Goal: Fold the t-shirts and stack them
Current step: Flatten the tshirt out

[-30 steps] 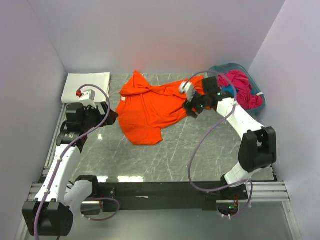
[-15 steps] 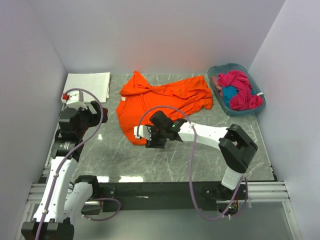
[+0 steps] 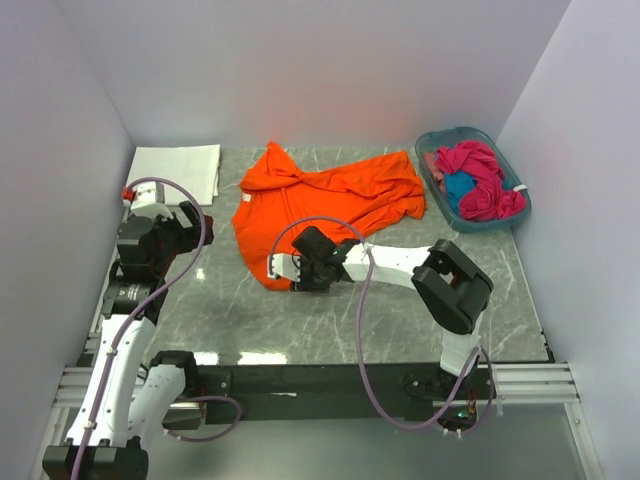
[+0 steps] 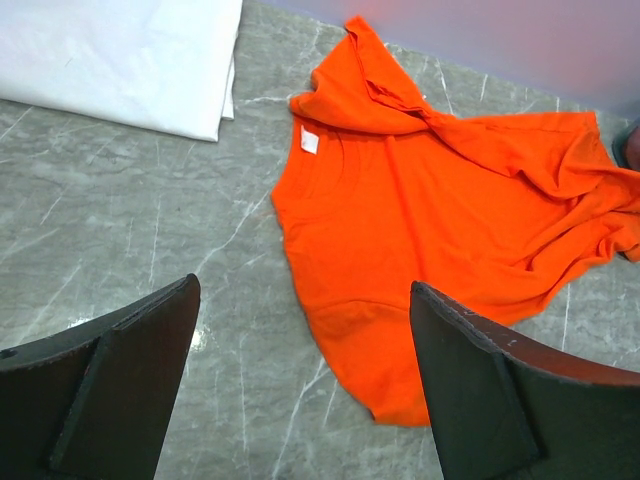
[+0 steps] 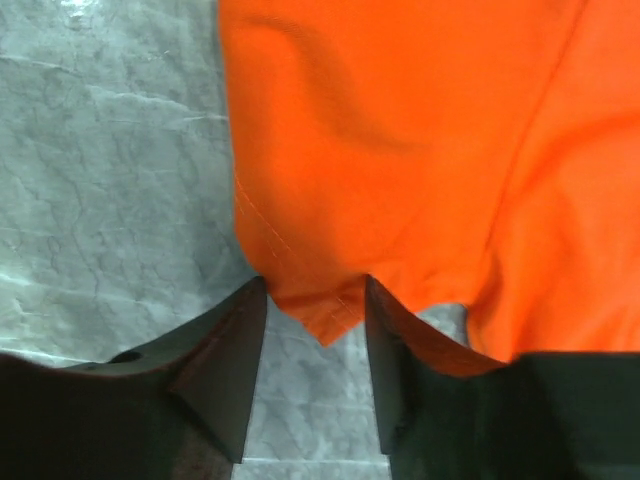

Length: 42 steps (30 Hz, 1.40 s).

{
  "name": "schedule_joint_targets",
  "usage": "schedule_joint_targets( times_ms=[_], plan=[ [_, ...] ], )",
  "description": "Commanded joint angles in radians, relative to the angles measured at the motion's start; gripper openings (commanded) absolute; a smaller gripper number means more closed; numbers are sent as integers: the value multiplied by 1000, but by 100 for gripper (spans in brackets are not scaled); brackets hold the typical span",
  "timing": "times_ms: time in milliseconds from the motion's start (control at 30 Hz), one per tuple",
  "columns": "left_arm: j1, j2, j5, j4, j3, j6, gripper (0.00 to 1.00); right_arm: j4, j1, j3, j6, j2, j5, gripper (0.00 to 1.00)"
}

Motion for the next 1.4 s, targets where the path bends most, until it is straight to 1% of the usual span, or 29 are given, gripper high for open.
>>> schedule_joint_targets(
  times_ms=[0,67,200,233,267,300,333,400,433,467,500,533,600,633,667,700,733,767,833,867,900,967,1000,1033,1067,1100,1133,1233,1367],
  plan=[
    [-2,-13,-7,24,-4,2,91,-31,10,51,-6,14,-40,49],
    [-2,-12,-10,24,-4,2,92,-42,10,43,-9,13,-64,43],
    [-2,-18,-12,24,-4,2,92,-97,11,48,-17,-10,-119,0],
    [-2,-16,-13,25,-4,2,92,-143,16,46,-20,-48,-149,0],
    [-2,-19,-13,25,-6,2,92,-172,20,33,-46,-79,-248,0],
    [-2,-21,-10,27,-4,1,92,-201,48,23,-57,-148,-295,0],
    [-2,-21,-9,27,-6,1,92,-253,71,13,-66,-182,-345,0],
    [-2,-25,-7,30,-7,1,92,-299,143,-6,-69,-255,-428,0],
    [-2,-25,-9,30,-7,1,92,-330,237,-10,-54,-273,-439,0],
    [-2,-25,-7,30,-6,-1,92,-333,282,-15,-45,-285,-446,0],
    [-2,-24,-9,27,-7,-1,92,-324,319,-18,-31,-299,-446,2],
    [-2,-24,-9,28,-7,-1,92,-292,353,-20,-11,-297,-430,12],
    [-2,-22,-10,24,-6,-1,92,-316,379,38,9,-238,-415,34],
    [-2,-22,-10,22,-7,-1,92,-333,369,80,12,-221,-380,42],
    [-2,-21,-10,24,-7,-1,92,-336,332,92,20,-210,-372,46],
    [-2,-19,-9,24,-7,-1,92,-342,307,103,20,-208,-375,60],
    [-2,-18,-7,21,-6,-1,92,-356,281,111,22,-213,-383,68],
    [-2,-13,-4,20,-4,1,92,-367,208,115,20,-231,-389,72],
    [-2,-12,3,24,-6,-1,92,-395,122,103,6,-266,-406,72],
    [-2,-12,6,24,-4,1,92,-398,79,68,-14,-289,-413,72],
    [-2,-10,11,24,-4,1,92,-405,-12,49,-24,-334,-418,72],
    [-2,-12,20,22,-3,-1,92,-470,-93,-13,-90,-384,-404,69],
    [-2,-12,22,24,-4,-1,92,-484,-171,-47,-113,-403,-383,67],
    [-2,-15,25,24,-6,-1,92,-496,-203,-128,-167,-424,-357,65],
    [-2,-13,28,24,-4,-2,92,-505,-246,-168,-199,-472,-332,62],
    [-2,-15,28,25,-6,-1,92,-511,-321,-208,-230,-495,-324,61],
    [-2,-13,34,25,-6,-2,92,-542,-363,-265,-298,-516,-323,60],
    [-2,-9,39,25,-4,-2,92,-582,-450,-338,-382,-578,-285,58],
    [-2,-6,34,20,-3,-2,92,-557,-454,-409,-370,-598,-231,57]
  ],
)
